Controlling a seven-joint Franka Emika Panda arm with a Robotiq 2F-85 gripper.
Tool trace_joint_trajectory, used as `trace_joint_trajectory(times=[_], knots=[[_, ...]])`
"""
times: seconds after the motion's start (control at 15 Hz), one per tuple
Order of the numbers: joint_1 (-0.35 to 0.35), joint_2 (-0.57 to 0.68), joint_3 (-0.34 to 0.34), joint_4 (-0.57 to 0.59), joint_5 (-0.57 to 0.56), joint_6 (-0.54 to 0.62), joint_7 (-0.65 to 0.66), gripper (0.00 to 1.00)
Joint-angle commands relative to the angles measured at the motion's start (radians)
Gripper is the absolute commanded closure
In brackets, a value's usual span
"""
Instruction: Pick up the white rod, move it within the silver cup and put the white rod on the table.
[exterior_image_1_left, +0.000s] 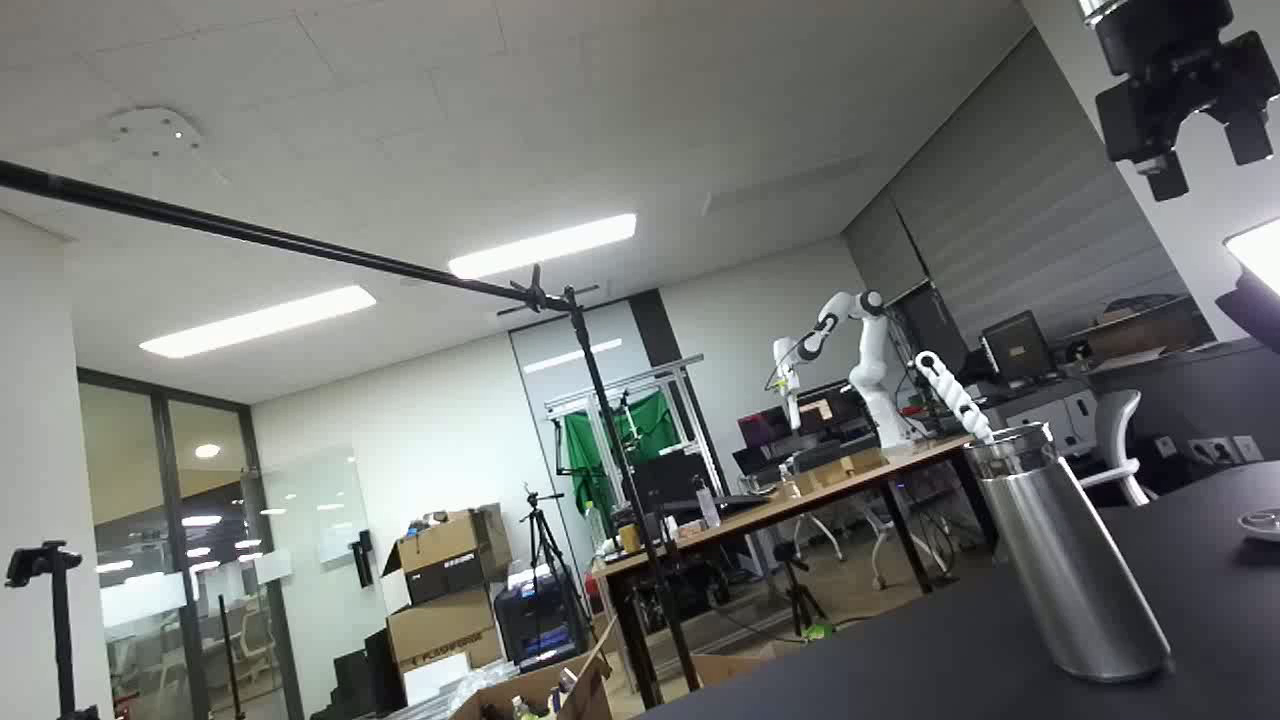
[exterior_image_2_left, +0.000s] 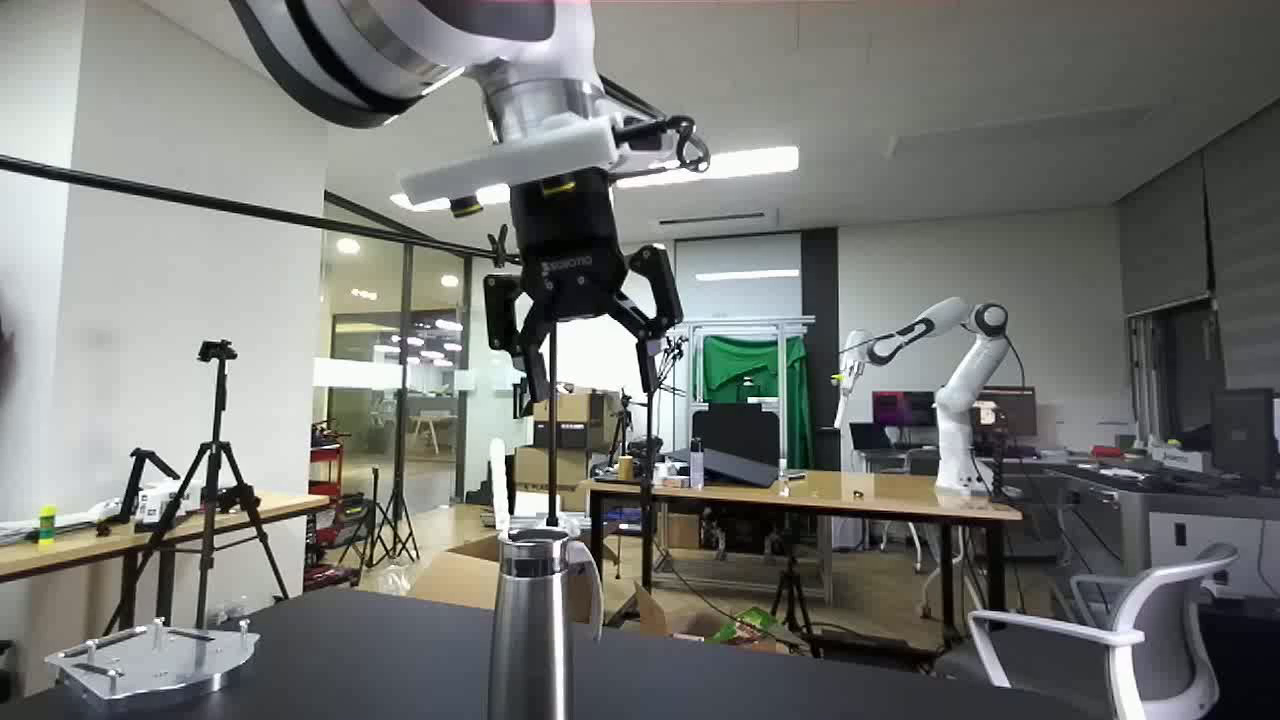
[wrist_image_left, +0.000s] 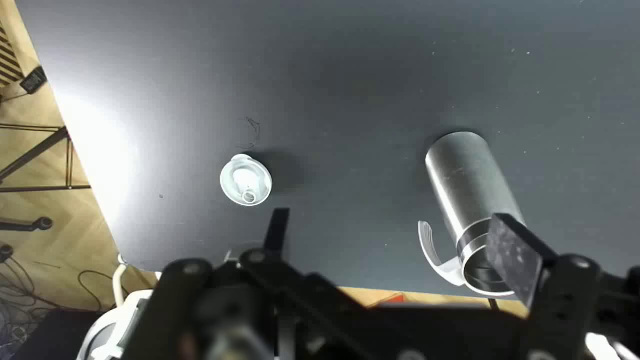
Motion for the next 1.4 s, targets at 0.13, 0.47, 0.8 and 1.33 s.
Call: trace_joint_trajectory(times=[0.13, 0.47, 0.8, 1.33], knots=[[-0.008, 0.0, 0.008, 0.001, 0.006, -0.003, -0.003, 0.0], [-0.008, 0.0, 0.008, 0.001, 0.006, -0.003, -0.003, 0.0], [0.012, 0.016, 0.007, 0.013, 0.013, 0.001, -0.037, 0.0], [0.171, 0.166, 0.002, 0.118, 0.13, -0.015, -0.334, 0.0]])
